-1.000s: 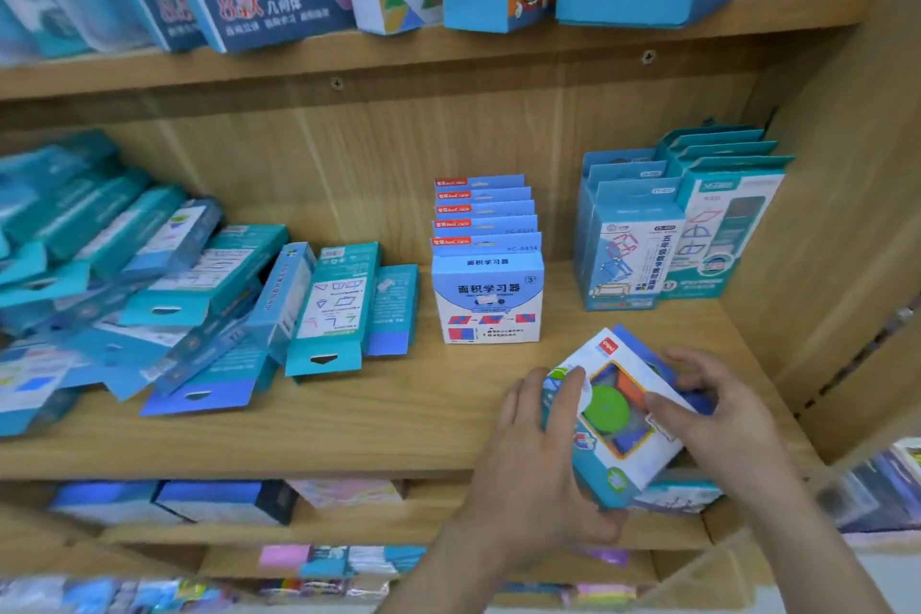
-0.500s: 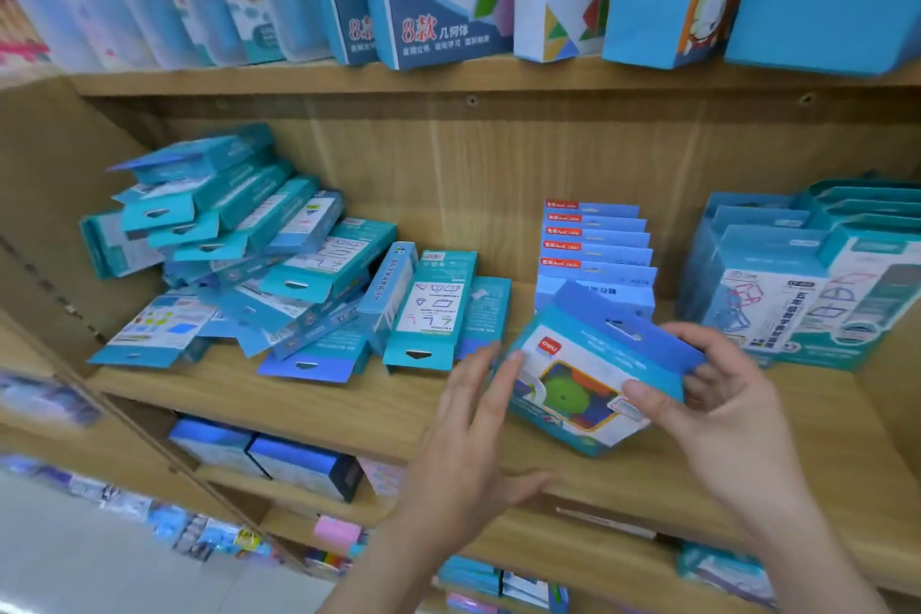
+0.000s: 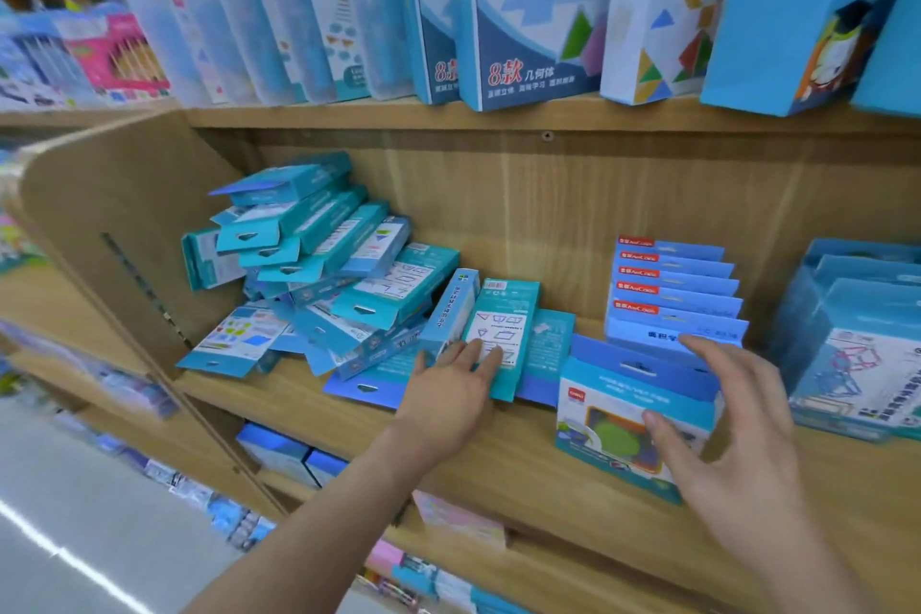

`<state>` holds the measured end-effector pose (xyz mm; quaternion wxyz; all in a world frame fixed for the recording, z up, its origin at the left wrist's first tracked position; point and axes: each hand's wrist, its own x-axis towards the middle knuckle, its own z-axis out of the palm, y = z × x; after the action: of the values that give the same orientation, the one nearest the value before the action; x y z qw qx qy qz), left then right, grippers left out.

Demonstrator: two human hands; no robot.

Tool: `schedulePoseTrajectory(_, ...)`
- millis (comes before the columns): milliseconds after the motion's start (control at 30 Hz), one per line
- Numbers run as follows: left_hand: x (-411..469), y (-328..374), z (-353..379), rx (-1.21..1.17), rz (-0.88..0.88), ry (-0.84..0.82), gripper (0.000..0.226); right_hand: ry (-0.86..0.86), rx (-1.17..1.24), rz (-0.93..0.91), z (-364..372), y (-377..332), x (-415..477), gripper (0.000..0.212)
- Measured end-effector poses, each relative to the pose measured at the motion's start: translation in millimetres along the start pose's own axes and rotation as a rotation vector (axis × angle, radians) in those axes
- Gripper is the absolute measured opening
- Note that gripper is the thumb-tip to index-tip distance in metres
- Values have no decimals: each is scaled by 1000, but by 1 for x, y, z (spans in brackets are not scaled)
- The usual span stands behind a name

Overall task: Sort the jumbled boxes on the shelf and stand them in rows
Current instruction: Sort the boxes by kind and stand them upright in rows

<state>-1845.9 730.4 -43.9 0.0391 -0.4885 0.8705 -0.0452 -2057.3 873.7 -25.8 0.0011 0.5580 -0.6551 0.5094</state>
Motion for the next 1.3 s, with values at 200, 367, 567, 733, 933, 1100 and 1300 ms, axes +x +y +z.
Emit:
schedulePoseTrajectory(200, -8, -15, -39, -95, -75, 403, 35, 16, -185, -96, -3, -9, 6, 56)
schedulePoseTrajectory(367, -11, -41, -89, -550, -167, 721, 34, -25, -277, -131, -3, -23, 17, 58)
schedulePoseTrajectory(567, -22, -50, -136, -979, -210, 718, 32, -252, -170, -158, 8, -67, 52, 68)
schedulePoseTrajectory(733, -31, -51, -158, -1159, -154, 630, 28, -560, 65, -105, 36, -96, 75, 72)
schedulePoseTrajectory(933, -36, -52, -163, -1531, -43, 543, 34, -448, 718, 159, 53, -101, 70, 24)
schedulePoseTrajectory(1100, -37, -36, -118, -1177, 75, 371, 11, -241, 844, 253, 32, -87, 62, 15)
schedulePoseTrajectory(1300, 4, -10, -8, 67, 286, 214, 26, 35, 578, 246, 0, -48, 38, 16)
